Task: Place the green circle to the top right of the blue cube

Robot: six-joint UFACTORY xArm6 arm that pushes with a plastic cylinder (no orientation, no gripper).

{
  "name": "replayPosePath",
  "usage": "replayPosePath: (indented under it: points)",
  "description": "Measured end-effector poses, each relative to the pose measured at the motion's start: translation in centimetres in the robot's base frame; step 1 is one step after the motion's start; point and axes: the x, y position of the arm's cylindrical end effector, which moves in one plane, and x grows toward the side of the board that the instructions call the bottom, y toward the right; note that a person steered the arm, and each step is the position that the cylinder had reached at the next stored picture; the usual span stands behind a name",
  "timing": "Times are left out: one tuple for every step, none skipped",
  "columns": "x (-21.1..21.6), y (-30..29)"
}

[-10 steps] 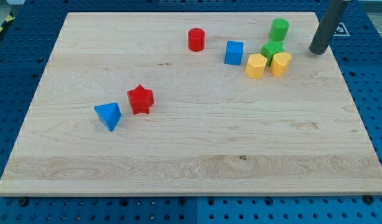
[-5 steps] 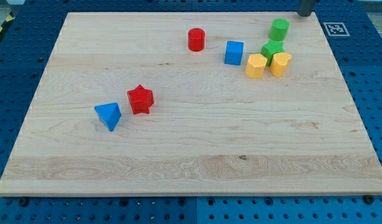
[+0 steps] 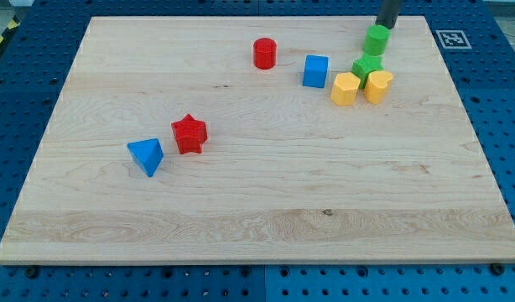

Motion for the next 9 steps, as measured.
replayPosePath:
  points:
    - [1.3,0.0]
    - [1.5,-0.3]
    - [1.5,-1.0]
    - [1.5,-1.7]
    - [2.3,-1.8]
    - [3.5,-2.0]
    - [4.4,-2.1]
    - [4.5,-2.4]
    - [4.5,-3.2]
